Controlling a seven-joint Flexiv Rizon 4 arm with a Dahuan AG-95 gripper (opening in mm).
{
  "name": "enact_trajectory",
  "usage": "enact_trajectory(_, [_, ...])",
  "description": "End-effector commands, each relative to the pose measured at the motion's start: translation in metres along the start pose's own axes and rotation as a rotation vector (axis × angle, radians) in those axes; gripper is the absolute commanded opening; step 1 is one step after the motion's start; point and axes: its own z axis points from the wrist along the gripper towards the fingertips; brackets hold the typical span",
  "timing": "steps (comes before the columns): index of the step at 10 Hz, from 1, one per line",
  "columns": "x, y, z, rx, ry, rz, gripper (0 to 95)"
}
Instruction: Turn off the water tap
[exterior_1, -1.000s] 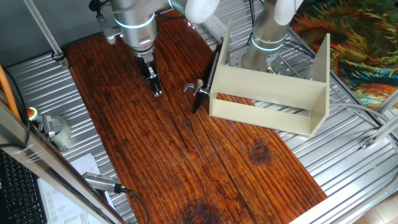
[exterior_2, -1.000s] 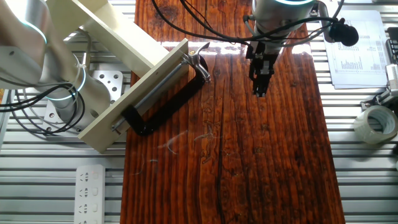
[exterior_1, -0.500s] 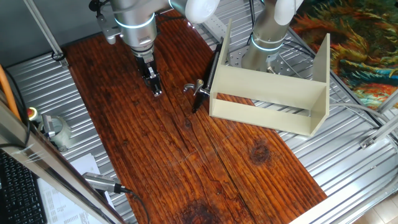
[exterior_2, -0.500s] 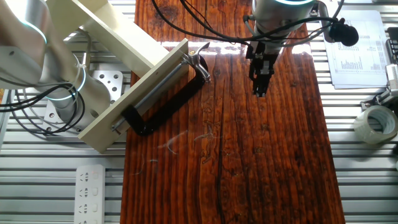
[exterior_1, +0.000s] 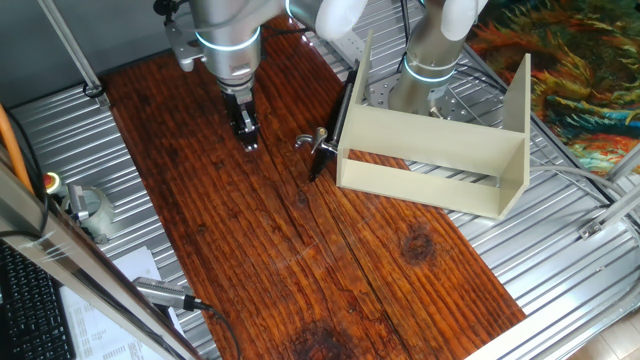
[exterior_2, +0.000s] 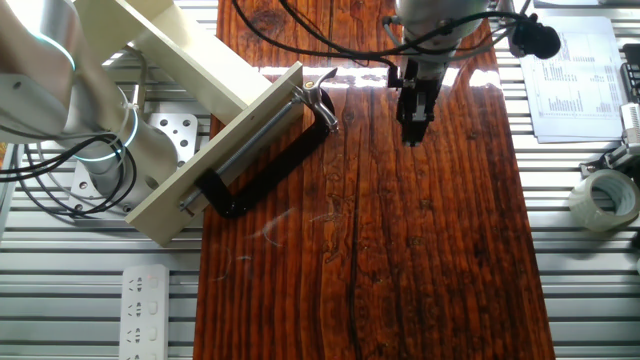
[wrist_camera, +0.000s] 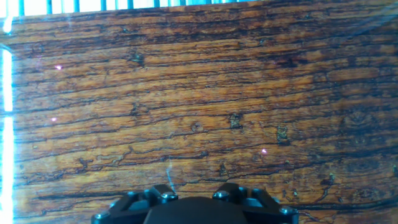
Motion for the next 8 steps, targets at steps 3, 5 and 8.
enact_trajectory(3, [-0.001, 0.001, -0.002, -0.001, 0.005, -0.001, 0.0])
enact_trajectory(5, [0.0, 0.003, -0.006, -0.005, 0.008, -0.003, 0.0])
enact_trajectory(8, [0.004, 0.01, -0.012, -0.013, 0.011, -0.034, 0.0])
